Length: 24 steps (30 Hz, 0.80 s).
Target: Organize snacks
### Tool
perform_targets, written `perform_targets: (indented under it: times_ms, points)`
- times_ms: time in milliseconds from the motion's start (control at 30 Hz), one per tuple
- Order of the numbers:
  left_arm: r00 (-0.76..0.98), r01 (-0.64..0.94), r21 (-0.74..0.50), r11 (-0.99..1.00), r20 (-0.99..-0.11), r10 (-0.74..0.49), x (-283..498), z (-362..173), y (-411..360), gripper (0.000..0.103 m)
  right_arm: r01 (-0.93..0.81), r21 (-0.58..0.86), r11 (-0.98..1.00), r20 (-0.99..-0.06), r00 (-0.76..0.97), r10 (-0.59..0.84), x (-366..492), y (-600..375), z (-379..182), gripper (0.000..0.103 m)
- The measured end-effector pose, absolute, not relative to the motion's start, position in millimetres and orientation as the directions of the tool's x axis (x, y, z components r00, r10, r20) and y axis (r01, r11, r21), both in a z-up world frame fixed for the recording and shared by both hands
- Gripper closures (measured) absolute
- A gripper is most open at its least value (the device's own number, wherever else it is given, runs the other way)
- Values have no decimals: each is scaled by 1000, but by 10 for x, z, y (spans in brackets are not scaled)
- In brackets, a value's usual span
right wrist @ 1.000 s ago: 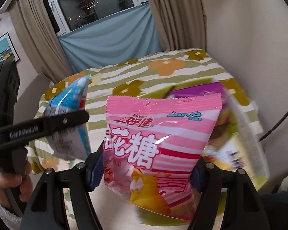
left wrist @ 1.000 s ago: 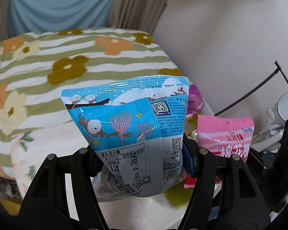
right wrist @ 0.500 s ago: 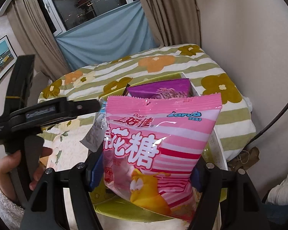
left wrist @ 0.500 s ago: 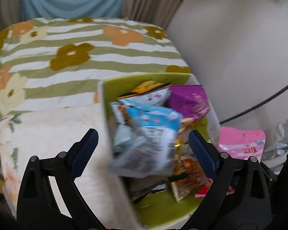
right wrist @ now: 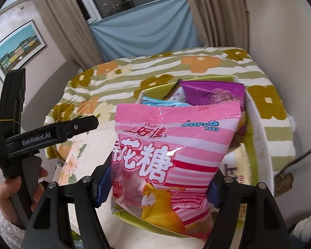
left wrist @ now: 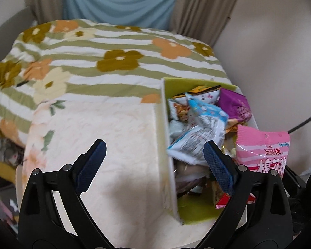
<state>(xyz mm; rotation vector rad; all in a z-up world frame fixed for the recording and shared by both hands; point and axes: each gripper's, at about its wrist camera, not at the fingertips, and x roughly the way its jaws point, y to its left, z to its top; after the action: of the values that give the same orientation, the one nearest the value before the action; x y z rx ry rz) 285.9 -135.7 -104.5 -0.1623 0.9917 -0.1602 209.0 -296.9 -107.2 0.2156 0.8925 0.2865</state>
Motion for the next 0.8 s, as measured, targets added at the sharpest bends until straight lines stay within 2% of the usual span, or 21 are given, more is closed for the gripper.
perform_targets:
  times_ms: [67,133,167,433,800]
  points:
    - [549,39,-194,980,-816,-183,2737,-1048,-1297,9,-187,318,930,-721,588,365,2078,-2922,-1118,28]
    - [550,27,-180,983,-818,-166,2646,-1061,-1257,9,-193,310,931,-727,583,363,2058,-2893,-1169,9]
    - [546,25,-176,984,-822,-161,2595,-1084,-1246,9,-190,301,935,-731,584,354,2025,-2884,-1201,8]
    - [552,65,-172,983,-814,-179,2214,-1064,-1224,9,-121,223,967,-753,608,250,1691,-2934,-1226,8]
    - [717,96,-122,988,-680,-154,1294,-388,-1031,7,-81,113,990,-667,732,136,989,-2788,-586,8]
